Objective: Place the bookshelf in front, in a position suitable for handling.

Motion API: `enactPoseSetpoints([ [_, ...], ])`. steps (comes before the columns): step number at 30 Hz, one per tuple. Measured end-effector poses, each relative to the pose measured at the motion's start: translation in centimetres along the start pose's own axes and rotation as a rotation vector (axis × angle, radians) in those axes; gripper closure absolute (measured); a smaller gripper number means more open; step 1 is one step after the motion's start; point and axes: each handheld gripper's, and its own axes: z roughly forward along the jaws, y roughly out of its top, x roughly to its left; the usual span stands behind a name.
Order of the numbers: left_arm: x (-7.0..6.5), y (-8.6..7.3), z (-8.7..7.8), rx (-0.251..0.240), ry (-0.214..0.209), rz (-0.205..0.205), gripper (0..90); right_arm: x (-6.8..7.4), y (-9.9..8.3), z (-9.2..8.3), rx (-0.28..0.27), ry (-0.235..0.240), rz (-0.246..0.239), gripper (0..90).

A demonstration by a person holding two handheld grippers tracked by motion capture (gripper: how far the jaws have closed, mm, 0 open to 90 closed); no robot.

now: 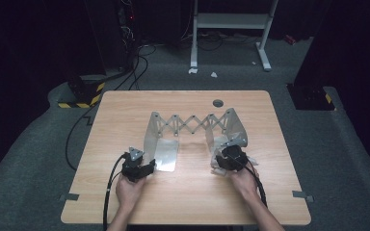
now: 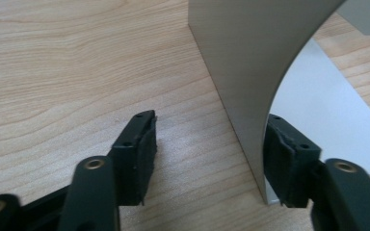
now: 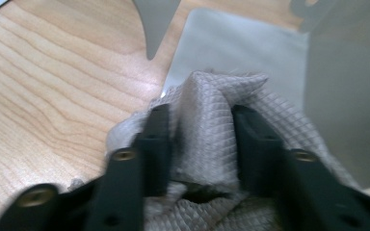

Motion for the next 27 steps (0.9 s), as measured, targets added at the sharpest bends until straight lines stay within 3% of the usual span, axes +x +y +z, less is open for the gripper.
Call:
enactPoseSetpoints([
  [2,0.0,0.0,0.0,-0.002,-0.011,0.002,45.3,-0.1,0.3,0.4,-0.002,0.008,0.011,76.7],
  [4,0.0,0.0,0.0,-0.002,-0.021,0.007,47.5,-0.1,0.7,0.7,-0.005,0.013,0.017,79.9],
  [8,0.0,0.0,-0.1,-0.002,-0.035,0.022,52.3,-0.4,2.3,1.7,-0.012,0.035,0.086,81.0],
  [15,0.0,0.0,-0.1,-0.003,-0.042,0.021,53.5,-1.1,4.3,3.4,-0.044,0.038,0.16,80.9],
  [20,0.0,-0.1,-0.1,-0.003,-0.038,0.019,53.5,-0.9,5.0,4.6,-0.039,0.024,0.141,80.9],
  [27,0.0,-0.1,-0.1,-0.003,-0.032,0.015,52.4,-0.4,3.0,2.8,-0.005,0.052,0.057,80.8],
])
